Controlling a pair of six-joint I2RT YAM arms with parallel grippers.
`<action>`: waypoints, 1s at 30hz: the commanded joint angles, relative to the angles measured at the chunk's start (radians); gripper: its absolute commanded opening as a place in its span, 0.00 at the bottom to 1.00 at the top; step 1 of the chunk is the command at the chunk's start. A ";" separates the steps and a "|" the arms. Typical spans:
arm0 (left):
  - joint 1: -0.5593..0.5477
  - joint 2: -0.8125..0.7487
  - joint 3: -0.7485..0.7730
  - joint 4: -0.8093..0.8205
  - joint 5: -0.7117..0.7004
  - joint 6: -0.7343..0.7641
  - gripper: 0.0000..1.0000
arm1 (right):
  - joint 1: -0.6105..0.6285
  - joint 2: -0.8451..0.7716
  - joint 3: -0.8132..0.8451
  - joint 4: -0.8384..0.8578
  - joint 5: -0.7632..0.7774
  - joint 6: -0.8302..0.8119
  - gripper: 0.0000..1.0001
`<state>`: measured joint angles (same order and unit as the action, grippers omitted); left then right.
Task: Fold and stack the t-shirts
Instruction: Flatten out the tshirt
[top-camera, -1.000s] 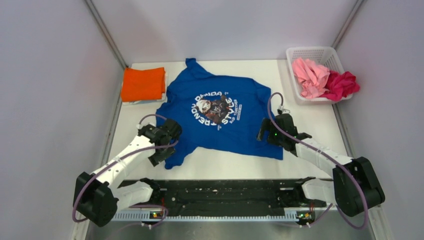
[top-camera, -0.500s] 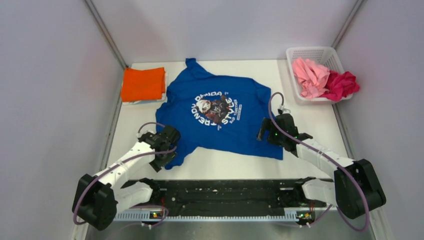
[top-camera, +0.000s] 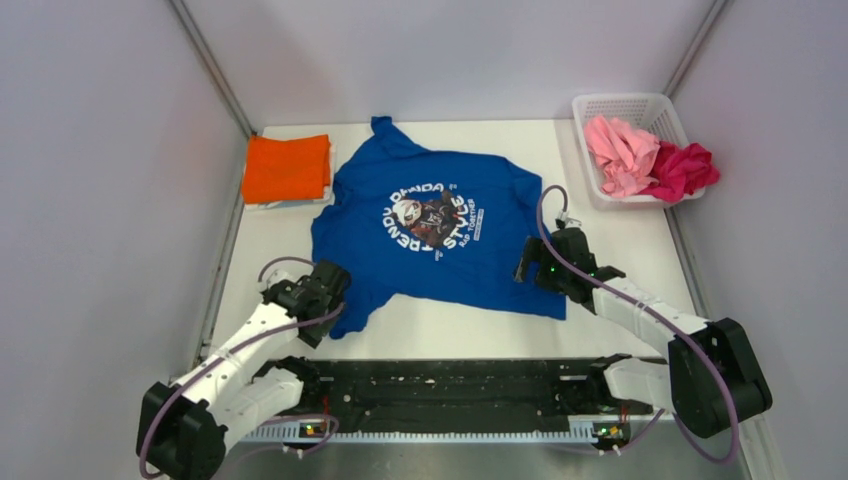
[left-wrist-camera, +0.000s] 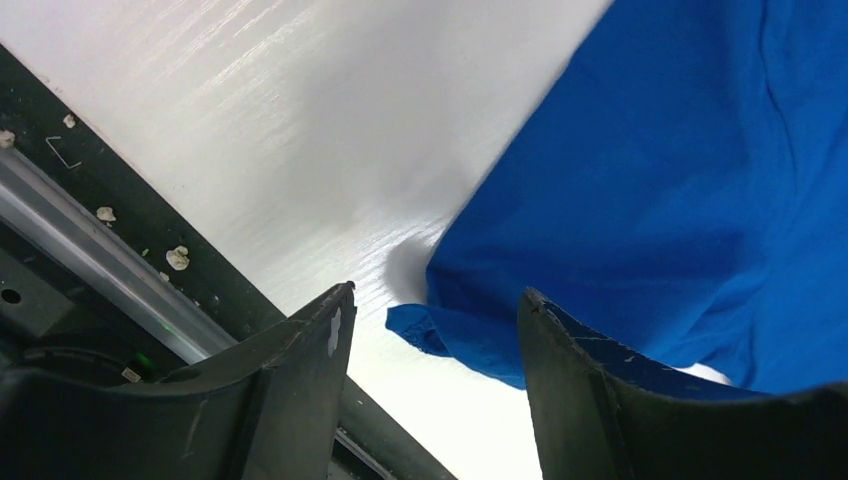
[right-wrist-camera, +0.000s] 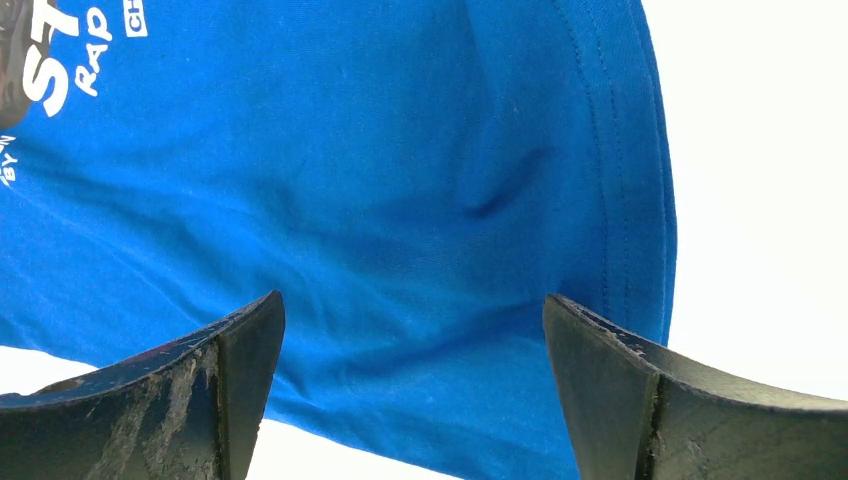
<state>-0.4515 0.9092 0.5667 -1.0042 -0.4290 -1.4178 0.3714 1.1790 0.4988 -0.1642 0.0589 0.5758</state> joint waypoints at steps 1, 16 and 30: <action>0.008 0.021 -0.022 -0.005 -0.013 -0.078 0.65 | 0.009 -0.017 0.015 0.020 0.003 -0.008 0.98; 0.010 0.204 -0.046 0.151 0.075 -0.042 0.28 | 0.009 -0.032 0.013 0.016 0.007 -0.008 0.98; 0.010 0.109 0.045 0.145 -0.054 0.108 0.00 | 0.009 -0.123 0.041 -0.099 0.118 0.016 0.98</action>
<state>-0.4454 1.0462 0.5320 -0.8474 -0.3824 -1.3827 0.3714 1.1271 0.4988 -0.1974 0.0929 0.5777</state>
